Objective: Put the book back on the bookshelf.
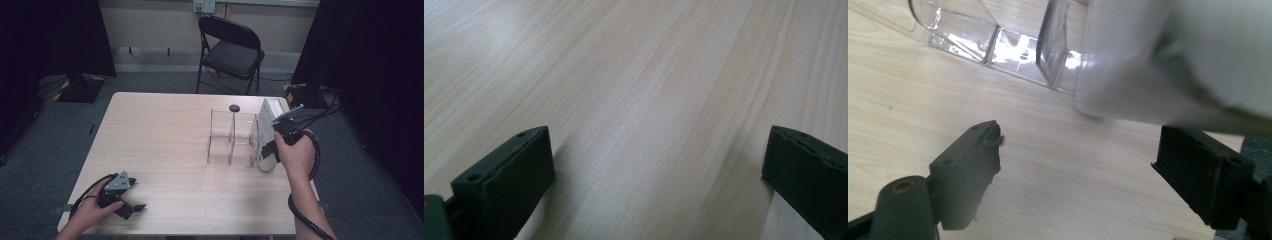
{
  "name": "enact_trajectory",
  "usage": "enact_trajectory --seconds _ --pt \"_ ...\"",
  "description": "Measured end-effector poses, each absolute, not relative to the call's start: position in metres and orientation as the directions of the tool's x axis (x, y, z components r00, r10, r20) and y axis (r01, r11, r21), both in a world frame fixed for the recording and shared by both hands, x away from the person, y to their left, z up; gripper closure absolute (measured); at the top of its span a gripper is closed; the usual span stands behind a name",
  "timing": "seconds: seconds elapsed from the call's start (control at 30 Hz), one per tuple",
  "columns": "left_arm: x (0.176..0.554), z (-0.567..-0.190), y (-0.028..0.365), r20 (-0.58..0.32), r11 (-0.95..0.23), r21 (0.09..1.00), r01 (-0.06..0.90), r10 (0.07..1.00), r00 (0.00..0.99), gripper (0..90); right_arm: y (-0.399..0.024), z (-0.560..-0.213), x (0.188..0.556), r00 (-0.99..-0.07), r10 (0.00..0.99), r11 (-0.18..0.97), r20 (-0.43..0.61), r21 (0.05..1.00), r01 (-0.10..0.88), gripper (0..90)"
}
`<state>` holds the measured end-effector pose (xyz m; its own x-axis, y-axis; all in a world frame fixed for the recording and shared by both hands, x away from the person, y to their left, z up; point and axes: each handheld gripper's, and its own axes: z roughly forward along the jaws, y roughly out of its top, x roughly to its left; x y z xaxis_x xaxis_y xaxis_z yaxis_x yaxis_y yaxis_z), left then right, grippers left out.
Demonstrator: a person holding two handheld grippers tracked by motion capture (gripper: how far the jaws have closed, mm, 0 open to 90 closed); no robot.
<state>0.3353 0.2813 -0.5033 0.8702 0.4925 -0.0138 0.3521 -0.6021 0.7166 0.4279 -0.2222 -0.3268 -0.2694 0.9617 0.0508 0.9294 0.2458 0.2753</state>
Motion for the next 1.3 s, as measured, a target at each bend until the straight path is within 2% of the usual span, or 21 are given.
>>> enact_trajectory --seconds 0.5,1.3 --pt "0.335 -0.504 0.281 -0.013 -0.599 0.719 0.352 0.495 0.869 0.0 -0.207 -0.334 0.419 -0.341 0.935 0.301 0.093 0.293 0.907 18.4" --pt "0.335 -0.504 0.281 -0.012 -0.600 0.719 0.351 0.494 0.870 0.0 -0.174 -0.358 0.413 -0.430 0.898 0.387 0.091 0.301 0.872 17.7"
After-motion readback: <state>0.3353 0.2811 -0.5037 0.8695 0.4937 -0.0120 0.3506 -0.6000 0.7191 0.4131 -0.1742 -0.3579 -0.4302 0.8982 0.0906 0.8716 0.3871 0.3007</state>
